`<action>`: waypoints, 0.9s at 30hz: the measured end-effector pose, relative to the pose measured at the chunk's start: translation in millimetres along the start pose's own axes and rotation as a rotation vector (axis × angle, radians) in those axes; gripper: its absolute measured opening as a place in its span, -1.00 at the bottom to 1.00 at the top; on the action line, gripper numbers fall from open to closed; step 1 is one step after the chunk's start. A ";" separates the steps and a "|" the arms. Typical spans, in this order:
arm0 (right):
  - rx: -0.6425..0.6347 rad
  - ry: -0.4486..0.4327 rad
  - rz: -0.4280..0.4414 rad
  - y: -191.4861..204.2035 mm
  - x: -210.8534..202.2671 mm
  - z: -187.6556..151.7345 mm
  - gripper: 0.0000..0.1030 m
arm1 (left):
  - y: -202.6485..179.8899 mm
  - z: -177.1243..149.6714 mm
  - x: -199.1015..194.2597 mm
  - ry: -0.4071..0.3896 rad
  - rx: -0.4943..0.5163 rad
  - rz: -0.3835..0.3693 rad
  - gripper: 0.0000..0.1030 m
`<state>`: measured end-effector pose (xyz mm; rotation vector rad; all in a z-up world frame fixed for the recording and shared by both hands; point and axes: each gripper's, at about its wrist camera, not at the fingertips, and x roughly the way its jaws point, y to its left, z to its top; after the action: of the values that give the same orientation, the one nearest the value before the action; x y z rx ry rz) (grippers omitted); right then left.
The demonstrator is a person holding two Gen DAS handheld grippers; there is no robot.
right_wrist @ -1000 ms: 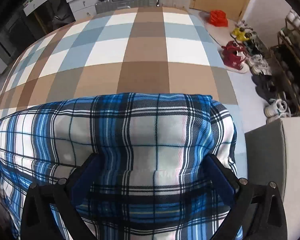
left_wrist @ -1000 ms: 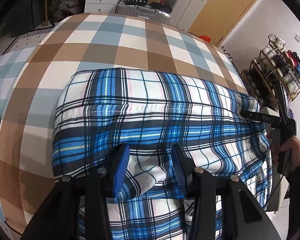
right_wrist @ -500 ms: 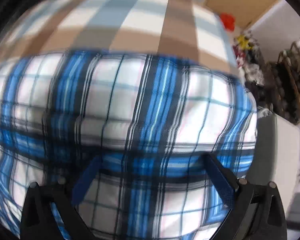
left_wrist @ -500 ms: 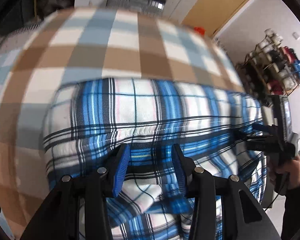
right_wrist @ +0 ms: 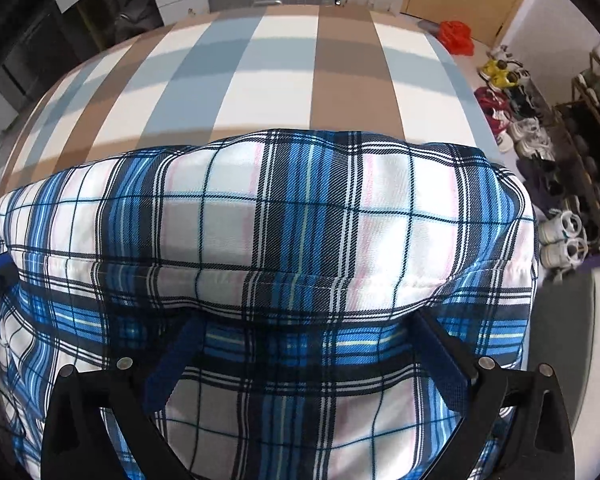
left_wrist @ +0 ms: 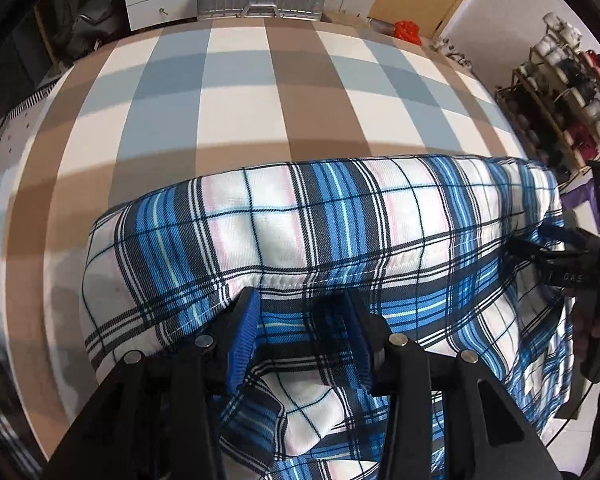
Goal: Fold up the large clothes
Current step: 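Open both grippers and lift them away from the folded shirt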
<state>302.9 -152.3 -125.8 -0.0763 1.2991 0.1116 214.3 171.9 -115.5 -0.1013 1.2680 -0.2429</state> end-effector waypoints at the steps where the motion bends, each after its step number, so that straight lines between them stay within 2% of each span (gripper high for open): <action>1: 0.000 0.000 0.000 1.0 0.6 4.9 1.00 | 1.2 9.5 2.8 0.006 0.002 0.007 -0.28; 7: 0.004 -0.043 -0.001 5.6 11.4 43.8 1.00 | 5.4 45.1 19.4 -0.012 0.024 0.048 -0.27; 10: 0.004 -0.053 0.016 5.9 5.2 40.2 1.00 | 6.5 39.1 15.4 0.003 0.019 0.049 -0.27; 12: 0.004 -0.094 0.102 3.9 -18.5 19.7 1.00 | 5.0 26.0 2.4 -0.007 0.020 0.046 -0.27; 17: 0.012 -0.200 0.295 -14.3 -94.3 -52.1 1.00 | 3.0 -25.1 -52.4 -0.061 -0.003 -0.083 -0.27; 19: -0.010 -0.239 0.325 -20.5 -128.4 -91.8 1.00 | 1.1 -56.7 -80.2 -0.087 0.002 -0.097 -0.27; 23: -0.054 -0.299 0.335 -30.2 -173.7 -161.3 1.00 | 1.6 -113.0 -122.2 -0.123 0.016 -0.077 -0.25; 24: -0.055 -0.303 0.337 -34.8 -179.5 -175.3 1.00 | 2.8 -117.6 -125.2 -0.129 0.009 -0.078 -0.18; 25: -0.055 -0.306 0.334 -40.4 -183.8 -197.1 1.00 | 6.6 -135.9 -134.8 -0.144 -0.005 -0.083 0.06; 27: -0.049 -0.295 0.296 -52.2 -179.9 -216.1 1.00 | 18.8 -148.8 -141.9 -0.166 -0.032 -0.077 0.45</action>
<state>55.3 -236.9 -10.5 0.0894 1.0057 0.3939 35.6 232.3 -31.6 -0.1943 1.1037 -0.2753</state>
